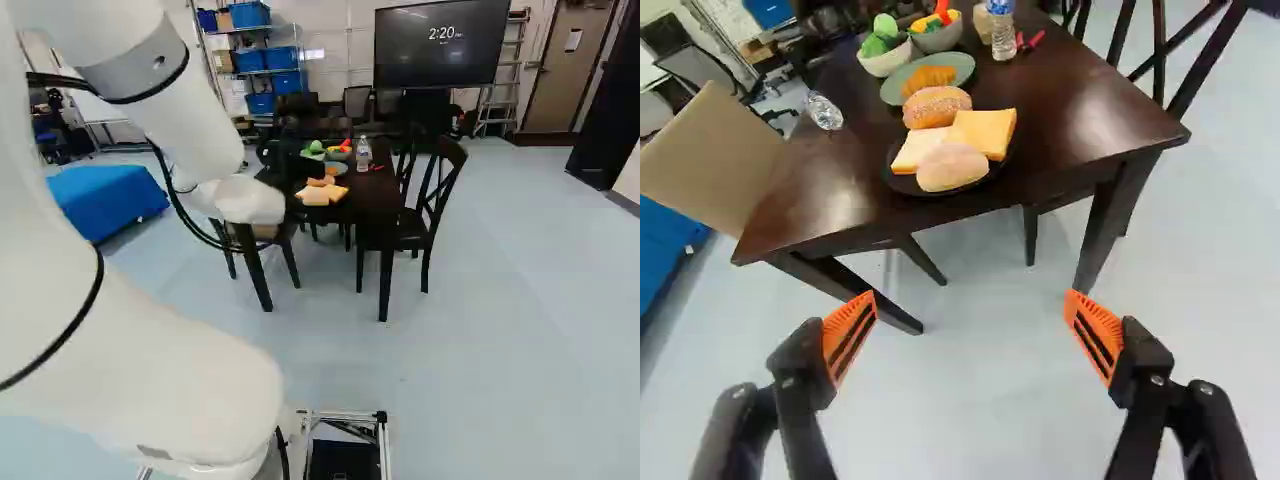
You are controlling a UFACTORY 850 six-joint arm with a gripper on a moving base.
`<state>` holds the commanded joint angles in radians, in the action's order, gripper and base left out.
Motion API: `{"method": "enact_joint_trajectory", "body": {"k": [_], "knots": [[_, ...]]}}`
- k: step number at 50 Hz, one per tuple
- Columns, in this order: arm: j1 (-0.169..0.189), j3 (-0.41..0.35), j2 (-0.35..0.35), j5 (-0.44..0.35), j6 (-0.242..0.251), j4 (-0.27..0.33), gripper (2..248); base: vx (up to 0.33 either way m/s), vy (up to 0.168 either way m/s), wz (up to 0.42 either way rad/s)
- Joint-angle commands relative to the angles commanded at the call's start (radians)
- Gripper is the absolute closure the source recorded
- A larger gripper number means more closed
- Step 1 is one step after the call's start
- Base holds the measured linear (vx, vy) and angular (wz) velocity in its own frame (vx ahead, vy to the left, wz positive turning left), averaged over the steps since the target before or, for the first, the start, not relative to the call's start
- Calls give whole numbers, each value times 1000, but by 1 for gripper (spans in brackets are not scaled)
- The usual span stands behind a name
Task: Move the croissant to the empty plate
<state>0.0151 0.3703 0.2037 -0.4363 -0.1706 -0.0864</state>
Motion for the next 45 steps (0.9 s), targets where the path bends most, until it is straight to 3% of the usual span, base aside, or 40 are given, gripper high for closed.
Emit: {"method": "enact_joint_trajectory", "body": {"k": [22,45], "knots": [[-7,-124,33,-192,75,38,3,0,0,0],[-11,-215,58,-332,130,66,3,0,0,0]]}}
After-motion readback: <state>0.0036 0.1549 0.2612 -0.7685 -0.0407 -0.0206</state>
